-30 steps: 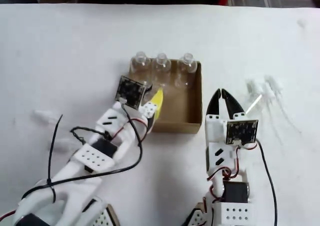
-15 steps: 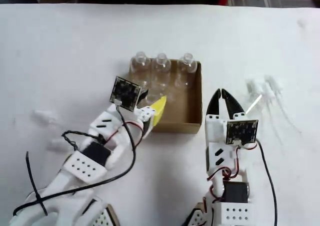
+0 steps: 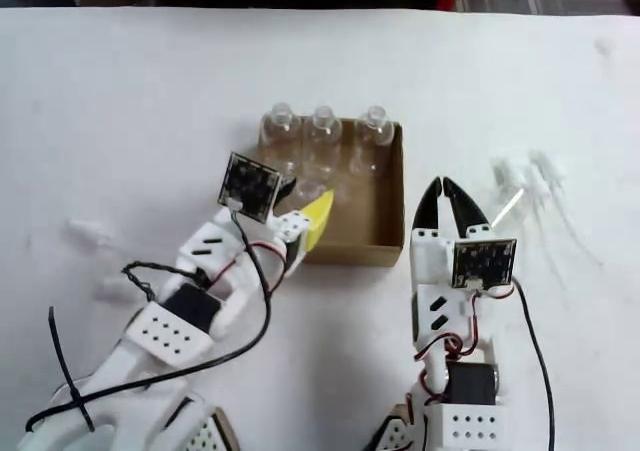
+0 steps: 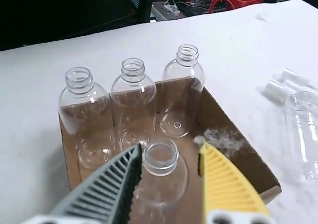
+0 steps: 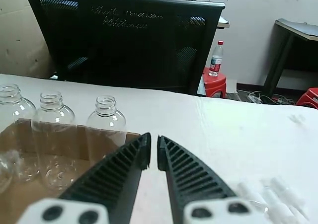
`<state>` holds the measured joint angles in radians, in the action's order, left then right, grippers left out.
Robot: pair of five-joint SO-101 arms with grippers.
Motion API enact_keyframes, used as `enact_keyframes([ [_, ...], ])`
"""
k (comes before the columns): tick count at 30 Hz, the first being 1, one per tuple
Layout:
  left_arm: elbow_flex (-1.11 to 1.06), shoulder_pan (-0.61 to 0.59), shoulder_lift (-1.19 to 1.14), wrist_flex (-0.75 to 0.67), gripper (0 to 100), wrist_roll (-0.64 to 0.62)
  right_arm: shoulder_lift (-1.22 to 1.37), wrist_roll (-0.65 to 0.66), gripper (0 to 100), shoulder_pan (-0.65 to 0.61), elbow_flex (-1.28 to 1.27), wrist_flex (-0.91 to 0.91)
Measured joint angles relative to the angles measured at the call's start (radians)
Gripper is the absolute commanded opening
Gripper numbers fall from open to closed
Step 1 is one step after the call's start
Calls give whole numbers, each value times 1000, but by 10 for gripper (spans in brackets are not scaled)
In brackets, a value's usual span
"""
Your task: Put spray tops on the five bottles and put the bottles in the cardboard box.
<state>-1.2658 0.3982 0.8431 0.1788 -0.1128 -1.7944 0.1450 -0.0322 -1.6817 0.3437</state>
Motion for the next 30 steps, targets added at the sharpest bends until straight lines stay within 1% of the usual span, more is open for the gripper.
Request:
enact_keyframes([
  [10,0,0,0,0,182,37,0,0,22,0,0,0],
  [15,14,0,0,20,214,37,0,0,22,0,0,0],
  [18,83,0,0,115,240,26,0,0,22,0,0,0],
  [21,157,-9,0,241,262,-37,0,0,22,0,0,0],
  [24,221,-44,0,351,263,-81,0,0,22,0,0,0],
  [27,270,-92,0,416,264,-94,0,0,22,0,0,0],
  [30,311,-110,17,468,264,-95,0,0,22,0,0,0],
])
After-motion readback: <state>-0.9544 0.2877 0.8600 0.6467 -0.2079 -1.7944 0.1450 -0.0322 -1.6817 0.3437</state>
